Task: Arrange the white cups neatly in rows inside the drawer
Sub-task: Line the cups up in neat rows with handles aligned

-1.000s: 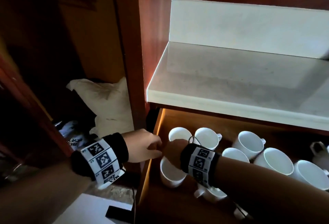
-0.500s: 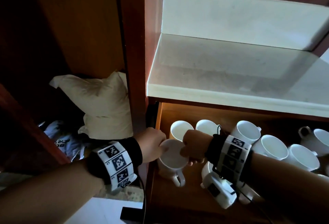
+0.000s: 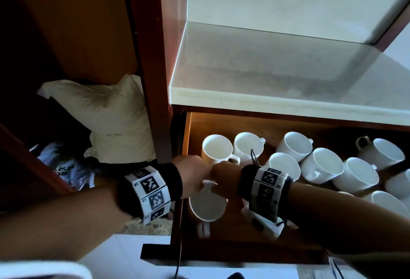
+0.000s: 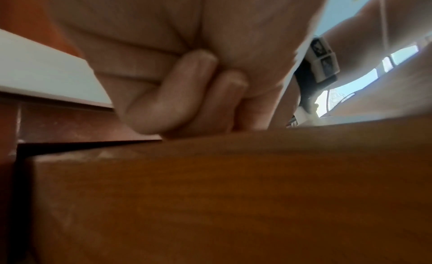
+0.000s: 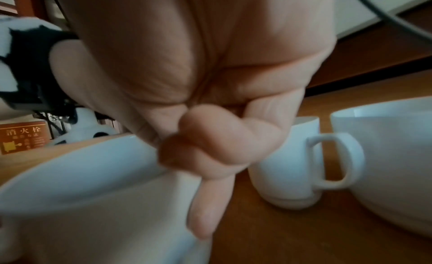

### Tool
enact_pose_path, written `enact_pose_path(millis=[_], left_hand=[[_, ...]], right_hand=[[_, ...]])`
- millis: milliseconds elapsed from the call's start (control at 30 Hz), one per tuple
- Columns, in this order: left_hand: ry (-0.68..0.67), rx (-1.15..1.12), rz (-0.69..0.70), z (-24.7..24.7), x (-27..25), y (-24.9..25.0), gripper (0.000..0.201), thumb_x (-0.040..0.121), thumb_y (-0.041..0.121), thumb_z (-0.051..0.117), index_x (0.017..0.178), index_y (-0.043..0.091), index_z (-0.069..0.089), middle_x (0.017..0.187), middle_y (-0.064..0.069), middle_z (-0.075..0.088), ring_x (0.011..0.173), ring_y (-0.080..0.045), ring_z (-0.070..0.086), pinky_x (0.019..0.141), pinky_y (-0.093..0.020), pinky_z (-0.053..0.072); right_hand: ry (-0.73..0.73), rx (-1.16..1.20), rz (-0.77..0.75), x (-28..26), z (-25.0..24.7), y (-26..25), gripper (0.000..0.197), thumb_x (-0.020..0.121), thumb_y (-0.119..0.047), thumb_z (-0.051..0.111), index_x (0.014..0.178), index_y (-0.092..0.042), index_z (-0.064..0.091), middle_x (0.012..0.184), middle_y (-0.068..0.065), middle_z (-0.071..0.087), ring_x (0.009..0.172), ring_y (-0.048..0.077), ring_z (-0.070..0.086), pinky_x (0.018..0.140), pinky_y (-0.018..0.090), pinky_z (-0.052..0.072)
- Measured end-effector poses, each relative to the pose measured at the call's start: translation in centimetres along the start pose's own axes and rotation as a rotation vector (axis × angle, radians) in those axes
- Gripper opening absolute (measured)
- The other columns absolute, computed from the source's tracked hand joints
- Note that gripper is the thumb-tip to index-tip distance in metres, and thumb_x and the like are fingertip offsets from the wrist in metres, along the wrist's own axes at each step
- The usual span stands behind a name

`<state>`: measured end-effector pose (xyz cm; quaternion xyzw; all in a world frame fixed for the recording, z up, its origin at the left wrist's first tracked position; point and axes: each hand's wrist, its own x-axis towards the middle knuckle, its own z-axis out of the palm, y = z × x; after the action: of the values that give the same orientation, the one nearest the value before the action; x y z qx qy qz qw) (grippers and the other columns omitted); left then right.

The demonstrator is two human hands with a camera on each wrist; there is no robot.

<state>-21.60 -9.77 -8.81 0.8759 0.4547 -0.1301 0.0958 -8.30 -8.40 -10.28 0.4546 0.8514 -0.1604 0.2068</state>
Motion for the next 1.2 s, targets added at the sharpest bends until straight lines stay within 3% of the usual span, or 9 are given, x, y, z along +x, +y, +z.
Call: enact_pose_path(millis=[367, 433, 500, 533, 600, 733, 833, 1033, 1200], left_hand=[[-0.049, 0.196, -0.027, 0.0, 0.3, 0.7, 0.020, 0.096, 0.017, 0.052, 0.107, 0.011, 0.067, 0.110, -0.010, 0.066, 0.102, -0.029, 0.064, 0.072, -0.033, 0.047], [-0.072, 0.208, -0.027, -0.2, 0.5, 0.8, 0.020, 0.096, 0.017, 0.052, 0.107, 0.011, 0.067, 0.109, -0.009, 0.066, 0.102, -0.028, 0.064, 0.071, -0.032, 0.045], [-0.116, 0.225, -0.032, -0.2, 0.8, 1.0, 0.022, 0.096, 0.018, 0.049, 0.105, 0.010, 0.067, 0.107, -0.008, 0.067, 0.101, -0.028, 0.064, 0.072, -0.034, 0.045], [-0.132, 0.240, -0.031, -0.1, 0.9, 1.0, 0.024, 0.097, 0.020, 0.047, 0.105, 0.010, 0.068, 0.106, -0.009, 0.067, 0.100, -0.028, 0.064, 0.071, -0.034, 0.045], [-0.147, 0.282, -0.035, 0.0, 1.1, 1.2, 0.025, 0.098, 0.023, 0.047, 0.105, 0.009, 0.067, 0.106, -0.009, 0.067, 0.099, -0.028, 0.063, 0.071, -0.035, 0.044], [-0.166, 0.338, -0.061, -0.1, 1.3, 1.5, 0.023, 0.098, 0.023, 0.048, 0.106, 0.011, 0.065, 0.106, -0.007, 0.066, 0.098, -0.026, 0.063, 0.068, -0.034, 0.042], [-0.200, 0.333, -0.080, -0.2, 1.5, 1.7, 0.021, 0.098, 0.021, 0.048, 0.105, 0.012, 0.065, 0.105, -0.006, 0.066, 0.097, -0.025, 0.064, 0.069, -0.033, 0.044], [-0.229, 0.226, -0.101, -0.7, 1.3, 1.6, 0.023, 0.098, 0.027, 0.048, 0.102, 0.012, 0.065, 0.101, -0.006, 0.066, 0.093, -0.024, 0.064, 0.072, -0.033, 0.048], [-0.042, 0.025, -0.061, -3.1, 1.4, 1.9, 0.044, 0.090, 0.058, 0.050, 0.068, 0.020, 0.054, 0.070, -0.003, 0.058, 0.064, -0.020, 0.055, 0.052, -0.026, 0.038]], right_hand=[[-0.052, 0.094, 0.006, -0.1, 0.0, -0.5, 0.030, 0.092, -0.018, 0.053, 0.115, -0.002, 0.063, 0.111, 0.017, 0.069, 0.104, 0.032, 0.064, 0.090, 0.035, 0.051], [-0.112, 0.210, 0.023, -0.7, -0.2, 0.5, 0.026, 0.094, -0.029, 0.053, 0.096, -0.007, 0.067, 0.087, 0.009, 0.073, 0.080, 0.022, 0.071, 0.087, 0.035, 0.054], [-0.121, 0.278, 0.105, -1.4, -1.0, 2.6, 0.039, 0.094, -0.039, 0.051, 0.065, -0.014, 0.059, 0.054, -0.003, 0.064, 0.045, 0.004, 0.060, 0.077, 0.031, 0.055], [-0.085, 0.243, 0.139, -1.8, -1.5, 3.9, 0.044, 0.093, -0.041, 0.051, 0.057, -0.015, 0.055, 0.050, -0.004, 0.061, 0.040, 0.003, 0.055, 0.069, 0.029, 0.055], [0.009, 0.122, 0.224, -2.7, -1.8, 6.8, 0.042, 0.089, -0.038, 0.055, 0.054, -0.014, 0.049, 0.062, 0.005, 0.065, 0.052, 0.015, 0.058, 0.063, 0.029, 0.053], [0.031, -0.076, 0.330, -4.2, -0.8, 9.7, 0.030, 0.083, -0.036, 0.056, 0.067, -0.012, 0.047, 0.090, 0.016, 0.069, 0.088, 0.030, 0.067, 0.075, 0.034, 0.055], [-0.022, -0.132, 0.314, -4.8, -0.8, 9.9, 0.031, 0.083, -0.040, 0.059, 0.072, -0.012, 0.054, 0.094, 0.010, 0.070, 0.091, 0.028, 0.068, 0.076, 0.034, 0.054], [-0.077, -0.338, 0.246, -5.1, 0.4, 8.9, 0.028, 0.090, -0.029, 0.060, 0.112, -0.015, 0.065, 0.114, 0.003, 0.066, 0.107, 0.025, 0.064, 0.079, 0.034, 0.049], [-0.101, -0.373, 0.176, -4.9, -0.3, 8.0, 0.021, 0.092, -0.019, 0.054, 0.110, -0.014, 0.065, 0.116, 0.006, 0.064, 0.109, 0.027, 0.063, 0.079, 0.033, 0.050]])
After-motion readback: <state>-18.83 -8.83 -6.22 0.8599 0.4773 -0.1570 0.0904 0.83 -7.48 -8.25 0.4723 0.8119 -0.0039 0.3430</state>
